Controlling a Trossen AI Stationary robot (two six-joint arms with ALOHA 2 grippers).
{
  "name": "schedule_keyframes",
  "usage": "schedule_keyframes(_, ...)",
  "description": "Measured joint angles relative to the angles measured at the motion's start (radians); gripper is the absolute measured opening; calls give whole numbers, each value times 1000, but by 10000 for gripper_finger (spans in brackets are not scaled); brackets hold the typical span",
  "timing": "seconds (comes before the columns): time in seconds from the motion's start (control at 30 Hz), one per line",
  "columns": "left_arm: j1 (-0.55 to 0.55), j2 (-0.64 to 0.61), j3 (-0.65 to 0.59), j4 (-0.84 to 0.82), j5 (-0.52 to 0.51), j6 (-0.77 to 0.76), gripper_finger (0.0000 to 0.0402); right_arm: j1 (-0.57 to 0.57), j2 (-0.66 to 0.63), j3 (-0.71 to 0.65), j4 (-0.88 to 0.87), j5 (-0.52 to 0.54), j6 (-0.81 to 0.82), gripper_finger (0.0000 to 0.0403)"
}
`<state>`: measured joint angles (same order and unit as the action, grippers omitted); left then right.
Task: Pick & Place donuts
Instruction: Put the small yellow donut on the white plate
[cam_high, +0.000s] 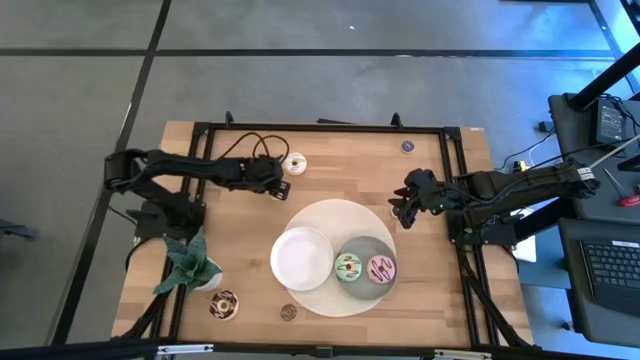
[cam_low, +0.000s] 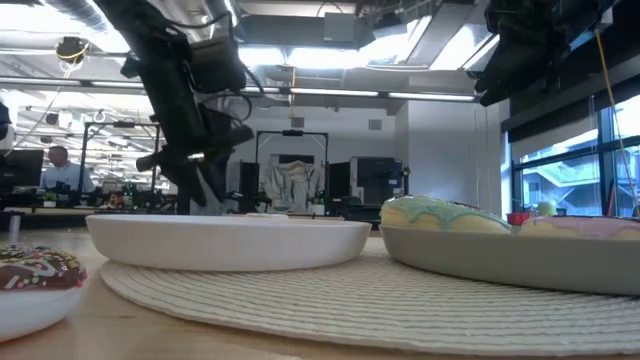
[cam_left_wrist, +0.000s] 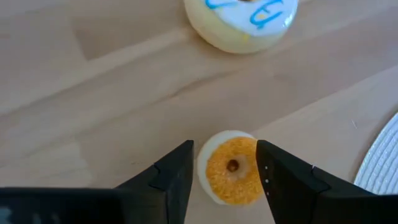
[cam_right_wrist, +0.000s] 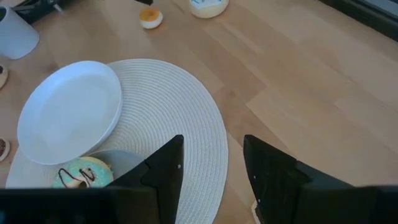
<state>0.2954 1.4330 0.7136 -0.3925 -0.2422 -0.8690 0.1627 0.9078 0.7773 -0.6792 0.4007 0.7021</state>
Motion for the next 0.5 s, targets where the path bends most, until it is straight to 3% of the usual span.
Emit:
schedule_keyframes(0.23,2,66,0,0,75,-50,157,0,0,0,0,0,1,168)
schedule_keyframes(0.5,1,108,2,6,81,-53,134,0,0,0,0,0,0,168)
